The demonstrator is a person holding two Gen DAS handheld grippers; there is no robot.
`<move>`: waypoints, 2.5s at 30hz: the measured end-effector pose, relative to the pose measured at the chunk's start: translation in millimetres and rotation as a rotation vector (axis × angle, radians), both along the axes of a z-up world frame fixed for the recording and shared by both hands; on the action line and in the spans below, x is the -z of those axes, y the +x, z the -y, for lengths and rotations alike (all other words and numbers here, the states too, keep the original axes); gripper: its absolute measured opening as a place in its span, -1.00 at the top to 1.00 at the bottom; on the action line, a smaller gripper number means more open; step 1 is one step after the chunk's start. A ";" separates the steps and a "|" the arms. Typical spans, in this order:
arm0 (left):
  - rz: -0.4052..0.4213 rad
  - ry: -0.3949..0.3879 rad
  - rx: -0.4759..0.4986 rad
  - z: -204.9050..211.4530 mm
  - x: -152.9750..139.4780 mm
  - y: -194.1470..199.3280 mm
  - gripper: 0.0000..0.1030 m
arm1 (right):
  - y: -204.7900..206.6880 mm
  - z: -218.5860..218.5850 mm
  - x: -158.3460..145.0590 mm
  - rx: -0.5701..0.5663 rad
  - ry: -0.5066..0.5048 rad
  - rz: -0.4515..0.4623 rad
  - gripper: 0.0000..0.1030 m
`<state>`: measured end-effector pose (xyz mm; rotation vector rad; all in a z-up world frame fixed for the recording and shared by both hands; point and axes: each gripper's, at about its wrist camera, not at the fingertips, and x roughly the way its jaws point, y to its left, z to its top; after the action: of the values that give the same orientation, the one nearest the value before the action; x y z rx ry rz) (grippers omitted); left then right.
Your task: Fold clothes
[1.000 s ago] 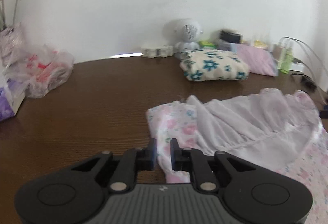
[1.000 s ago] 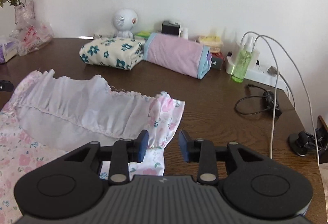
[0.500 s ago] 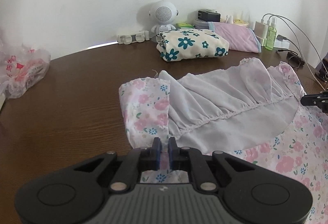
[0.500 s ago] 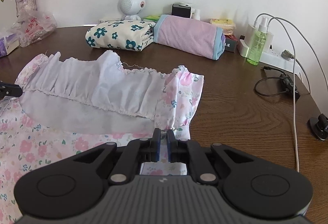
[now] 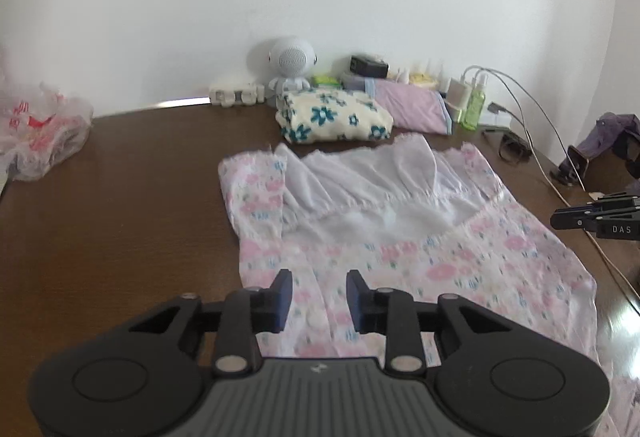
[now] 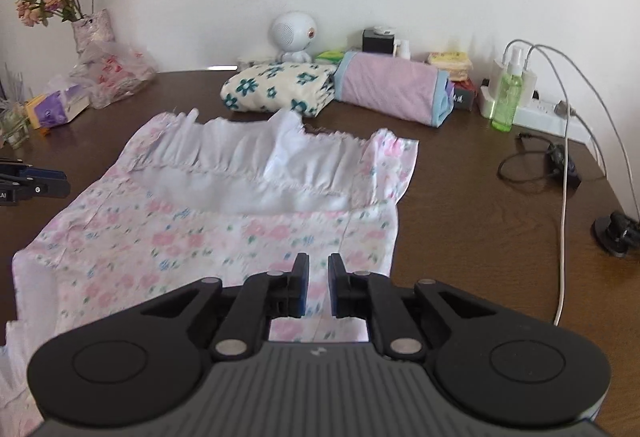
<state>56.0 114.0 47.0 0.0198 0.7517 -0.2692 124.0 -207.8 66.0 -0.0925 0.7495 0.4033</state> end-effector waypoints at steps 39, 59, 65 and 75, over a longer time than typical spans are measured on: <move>-0.030 -0.354 0.079 -38.9 17.6 -219.9 0.04 | -207.8 -86.5 -8.8 -0.496 0.194 -0.073 0.15; 0.072 -0.322 0.497 -17.2 32.0 -212.5 -0.01 | -178.2 -92.1 1.3 -0.618 0.502 -0.237 0.95; -0.038 -0.250 0.579 -9.9 37.7 -219.9 0.57 | -168.6 -84.6 10.3 -0.561 0.522 -0.270 0.95; 0.143 -0.126 0.609 -17.2 4.1 -241.3 0.16 | -168.7 -86.5 8.6 -0.584 0.526 -0.284 0.95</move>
<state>-185.3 131.2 42.9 0.1482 0.5696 -0.8854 -44.7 -121.3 57.4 0.2533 0.8670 1.1765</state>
